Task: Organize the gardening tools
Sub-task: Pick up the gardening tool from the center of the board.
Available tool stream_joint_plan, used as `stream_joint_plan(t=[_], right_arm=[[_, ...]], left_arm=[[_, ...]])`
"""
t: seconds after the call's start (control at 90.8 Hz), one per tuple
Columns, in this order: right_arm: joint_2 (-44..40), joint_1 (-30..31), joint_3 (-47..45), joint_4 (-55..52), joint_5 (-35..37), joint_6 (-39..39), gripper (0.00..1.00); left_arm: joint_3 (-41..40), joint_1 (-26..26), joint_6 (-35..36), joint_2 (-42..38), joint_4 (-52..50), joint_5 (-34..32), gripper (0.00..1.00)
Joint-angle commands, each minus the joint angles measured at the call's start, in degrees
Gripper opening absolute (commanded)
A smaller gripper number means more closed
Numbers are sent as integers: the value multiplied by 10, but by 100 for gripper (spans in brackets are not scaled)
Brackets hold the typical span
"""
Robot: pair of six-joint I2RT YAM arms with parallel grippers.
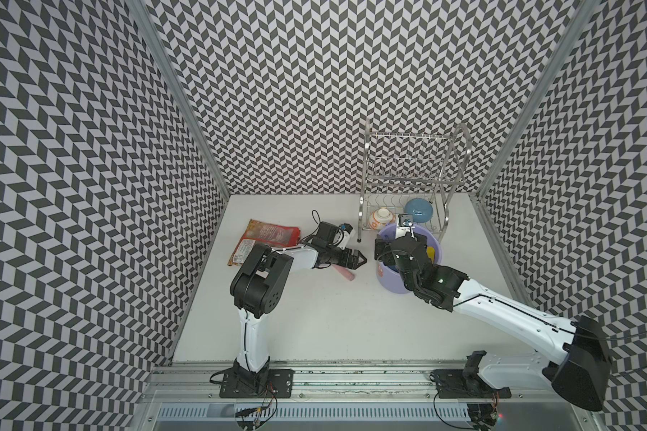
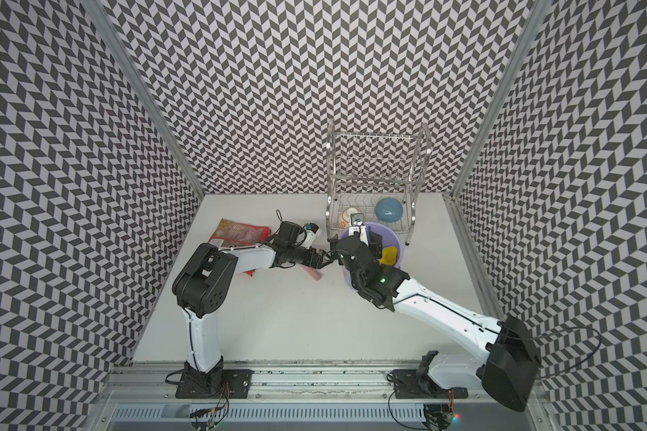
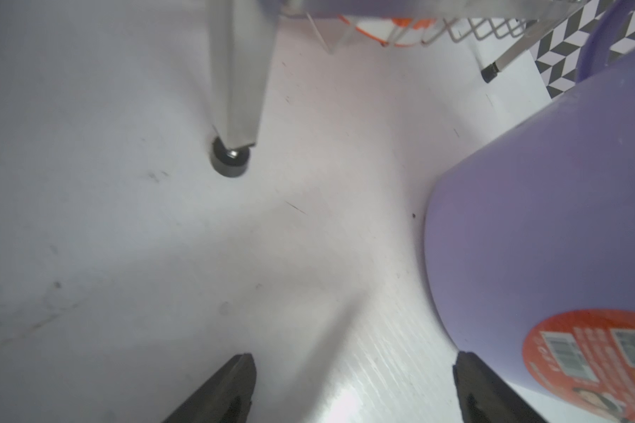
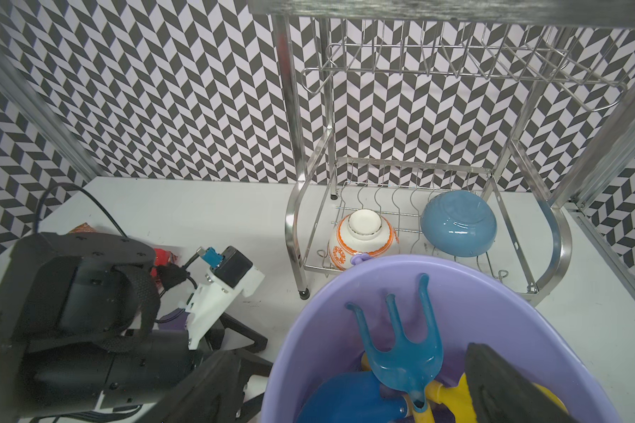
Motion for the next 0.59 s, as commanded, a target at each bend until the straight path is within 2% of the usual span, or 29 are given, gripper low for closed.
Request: stream_joint_plan(t=[0.0,0.066,0.198,0.33,0.474,0.584], right_arm=[[-21,-2,-12,9,5,7,100],[-20,-2,-15,10,0,5,100],[-11,-2,-12,2,-2,4,100],[-9,-2,-5,-11,1,4,100],[-17,-2,-7,-14,12,7,100],[-28,-2,-18,-4,19,6,100]], left_arm=[[-27,-10,-13,-29,-13,-7,88],[-42,-11,-30,-52,-8,-35,89],[-65,-12,-74,-113,2,-137,90],[-51,-13,-100,-173,-38,-211,89],[-29,-14,-119,-191,-135,-286,80],[-43,-22,-121,-193,-187,-330,74]])
